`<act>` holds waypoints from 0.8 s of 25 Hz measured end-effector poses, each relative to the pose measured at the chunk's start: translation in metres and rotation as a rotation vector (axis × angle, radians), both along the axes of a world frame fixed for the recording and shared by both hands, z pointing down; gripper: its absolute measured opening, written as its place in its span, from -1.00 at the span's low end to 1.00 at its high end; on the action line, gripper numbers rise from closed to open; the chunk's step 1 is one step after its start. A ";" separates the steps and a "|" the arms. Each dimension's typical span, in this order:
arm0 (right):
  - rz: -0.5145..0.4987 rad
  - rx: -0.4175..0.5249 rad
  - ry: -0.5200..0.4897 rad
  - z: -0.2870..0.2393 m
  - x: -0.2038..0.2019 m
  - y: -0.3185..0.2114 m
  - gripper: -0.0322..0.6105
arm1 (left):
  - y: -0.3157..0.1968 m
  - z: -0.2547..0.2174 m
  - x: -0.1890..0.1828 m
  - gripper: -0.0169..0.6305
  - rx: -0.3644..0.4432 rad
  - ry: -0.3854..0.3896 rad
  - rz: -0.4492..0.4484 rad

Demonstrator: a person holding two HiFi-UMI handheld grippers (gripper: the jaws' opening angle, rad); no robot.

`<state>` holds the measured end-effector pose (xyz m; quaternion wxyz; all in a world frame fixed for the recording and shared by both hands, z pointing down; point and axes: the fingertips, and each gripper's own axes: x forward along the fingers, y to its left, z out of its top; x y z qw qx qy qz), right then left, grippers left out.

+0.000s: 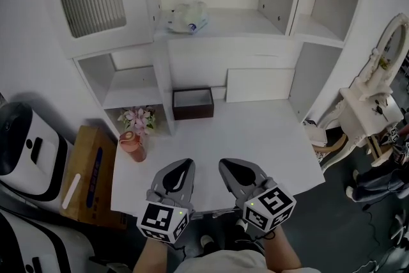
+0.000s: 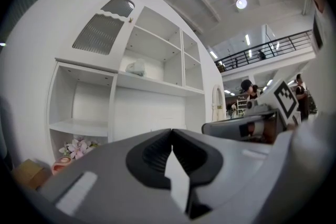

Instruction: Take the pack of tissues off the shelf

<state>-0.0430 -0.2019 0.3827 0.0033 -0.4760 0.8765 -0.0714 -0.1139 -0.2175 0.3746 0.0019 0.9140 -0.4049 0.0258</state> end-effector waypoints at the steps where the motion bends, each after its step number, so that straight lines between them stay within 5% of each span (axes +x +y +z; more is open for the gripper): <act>1: 0.001 -0.002 0.001 0.001 0.000 0.000 -0.89 | 0.000 0.001 0.000 -0.94 0.000 0.000 0.000; 20: -0.011 0.001 0.002 -0.005 0.016 -0.036 -0.89 | -0.037 -0.003 0.011 -0.94 -0.015 0.011 -0.021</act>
